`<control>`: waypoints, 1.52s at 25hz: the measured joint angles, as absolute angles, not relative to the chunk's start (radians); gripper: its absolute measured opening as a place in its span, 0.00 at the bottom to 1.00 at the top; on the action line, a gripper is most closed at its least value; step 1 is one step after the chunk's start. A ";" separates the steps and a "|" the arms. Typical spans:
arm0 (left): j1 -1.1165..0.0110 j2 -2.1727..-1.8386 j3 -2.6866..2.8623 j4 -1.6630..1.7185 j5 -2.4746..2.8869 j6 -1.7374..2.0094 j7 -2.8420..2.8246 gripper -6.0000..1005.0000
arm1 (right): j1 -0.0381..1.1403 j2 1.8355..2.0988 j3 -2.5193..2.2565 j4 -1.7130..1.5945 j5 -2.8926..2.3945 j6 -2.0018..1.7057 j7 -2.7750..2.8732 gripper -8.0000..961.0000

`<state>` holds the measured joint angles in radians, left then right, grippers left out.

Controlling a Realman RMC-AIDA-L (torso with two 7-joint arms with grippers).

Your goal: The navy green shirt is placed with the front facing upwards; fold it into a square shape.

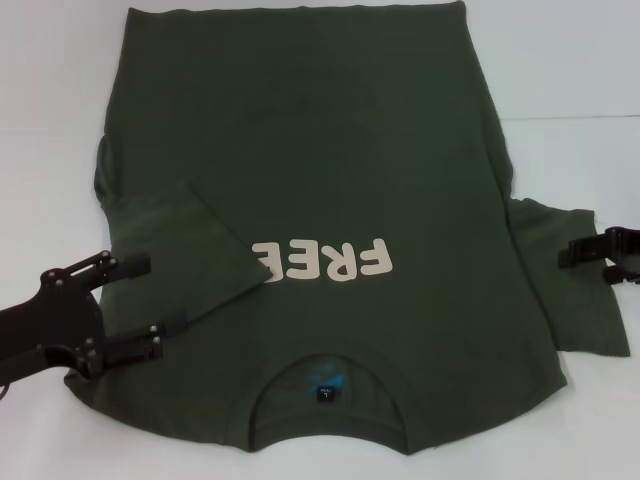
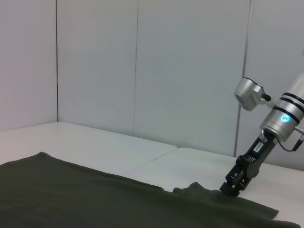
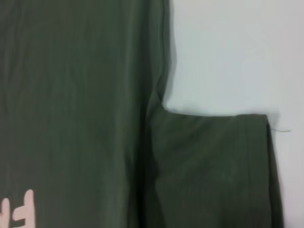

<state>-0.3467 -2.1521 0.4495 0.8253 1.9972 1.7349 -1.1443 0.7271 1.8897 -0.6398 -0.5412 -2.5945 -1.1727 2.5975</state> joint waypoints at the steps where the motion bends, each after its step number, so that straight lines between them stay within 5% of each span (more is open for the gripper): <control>1: -0.347 -2.152 0.449 0.825 1.997 1.735 -1.144 0.83 | 0.727 1.890 -0.640 -0.541 -2.588 -1.176 2.598 0.87; 26: -0.349 -2.152 0.449 0.825 1.997 1.735 -1.147 0.83 | 0.724 1.878 -0.650 -0.516 -2.562 -1.216 2.607 0.87; 35: -0.352 -2.152 0.449 0.825 1.995 1.735 -1.147 0.83 | 0.731 1.880 -0.653 -0.523 -2.613 -1.227 2.601 0.63; 38: -0.353 -2.152 0.449 0.825 1.994 1.735 -1.147 0.83 | 0.732 1.880 -0.656 -0.525 -2.614 -1.228 2.601 0.48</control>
<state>-0.3528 -2.1521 0.4494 0.8253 1.9936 1.7353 -1.1474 0.7323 1.8802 -0.6558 -0.5254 -2.6138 -1.2276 2.6007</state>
